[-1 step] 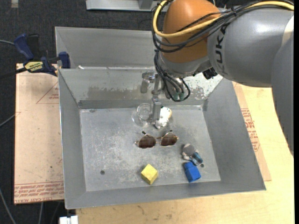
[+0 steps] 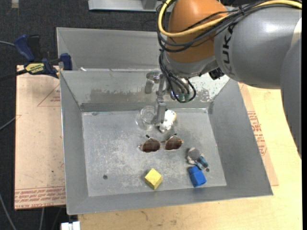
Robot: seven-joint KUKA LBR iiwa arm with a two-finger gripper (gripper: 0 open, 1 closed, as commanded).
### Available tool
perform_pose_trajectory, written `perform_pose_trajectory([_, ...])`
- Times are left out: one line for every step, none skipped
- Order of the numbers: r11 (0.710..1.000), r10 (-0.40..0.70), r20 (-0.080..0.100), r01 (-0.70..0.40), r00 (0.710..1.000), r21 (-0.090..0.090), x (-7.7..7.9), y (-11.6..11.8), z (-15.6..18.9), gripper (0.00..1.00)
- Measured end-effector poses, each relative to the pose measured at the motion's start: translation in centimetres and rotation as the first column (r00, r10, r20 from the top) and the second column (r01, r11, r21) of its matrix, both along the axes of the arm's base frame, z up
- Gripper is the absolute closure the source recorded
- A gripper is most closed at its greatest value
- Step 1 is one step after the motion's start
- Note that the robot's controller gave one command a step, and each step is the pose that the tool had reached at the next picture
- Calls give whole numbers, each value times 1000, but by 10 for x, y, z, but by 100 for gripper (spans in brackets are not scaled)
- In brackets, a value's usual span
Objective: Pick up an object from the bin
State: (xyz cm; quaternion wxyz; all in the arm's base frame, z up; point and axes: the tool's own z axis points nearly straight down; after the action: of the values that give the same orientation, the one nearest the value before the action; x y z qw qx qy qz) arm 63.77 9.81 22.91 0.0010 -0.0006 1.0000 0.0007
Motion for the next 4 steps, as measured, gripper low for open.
perform_pose_trajectory([998,63,5,-63,998,0,2,-32,-70,0])
perform_pose_trajectory([995,102,-3,-102,995,-1,-3,-74,-71,0])
perform_pose_trajectory([912,411,2,-411,912,-2,6,-95,-89,0])
perform_pose_trajectory([882,471,8,-471,882,-1,6,-102,-160,0])
